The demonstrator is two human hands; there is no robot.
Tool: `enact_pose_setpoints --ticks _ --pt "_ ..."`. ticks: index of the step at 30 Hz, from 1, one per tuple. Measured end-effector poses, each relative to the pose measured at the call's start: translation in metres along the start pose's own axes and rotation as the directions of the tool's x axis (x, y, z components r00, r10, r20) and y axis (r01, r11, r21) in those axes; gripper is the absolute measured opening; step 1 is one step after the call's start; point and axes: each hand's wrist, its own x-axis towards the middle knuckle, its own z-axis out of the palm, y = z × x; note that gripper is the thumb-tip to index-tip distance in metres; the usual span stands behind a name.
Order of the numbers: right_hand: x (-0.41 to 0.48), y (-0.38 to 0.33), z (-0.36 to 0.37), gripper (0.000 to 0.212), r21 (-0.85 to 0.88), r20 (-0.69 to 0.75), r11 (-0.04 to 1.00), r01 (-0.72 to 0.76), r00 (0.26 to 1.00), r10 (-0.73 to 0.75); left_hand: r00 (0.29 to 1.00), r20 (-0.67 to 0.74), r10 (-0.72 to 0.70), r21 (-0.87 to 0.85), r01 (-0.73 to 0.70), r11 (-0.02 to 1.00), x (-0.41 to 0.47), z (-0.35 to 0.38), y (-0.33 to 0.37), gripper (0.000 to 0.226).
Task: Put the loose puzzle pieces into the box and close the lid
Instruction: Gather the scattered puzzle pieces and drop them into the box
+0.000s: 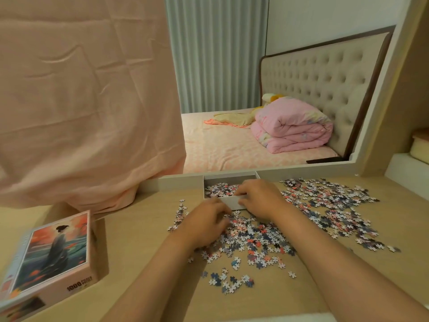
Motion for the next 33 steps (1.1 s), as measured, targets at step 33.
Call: enact_pose_setpoints --ticks 33 --pt "-0.044 0.000 0.008 0.050 -0.018 0.272 0.997 -0.070 0.960 0.072 0.988 -0.103 -0.115 -0.108 0.104 0.989 -0.012 -0.009 0.013 0.025"
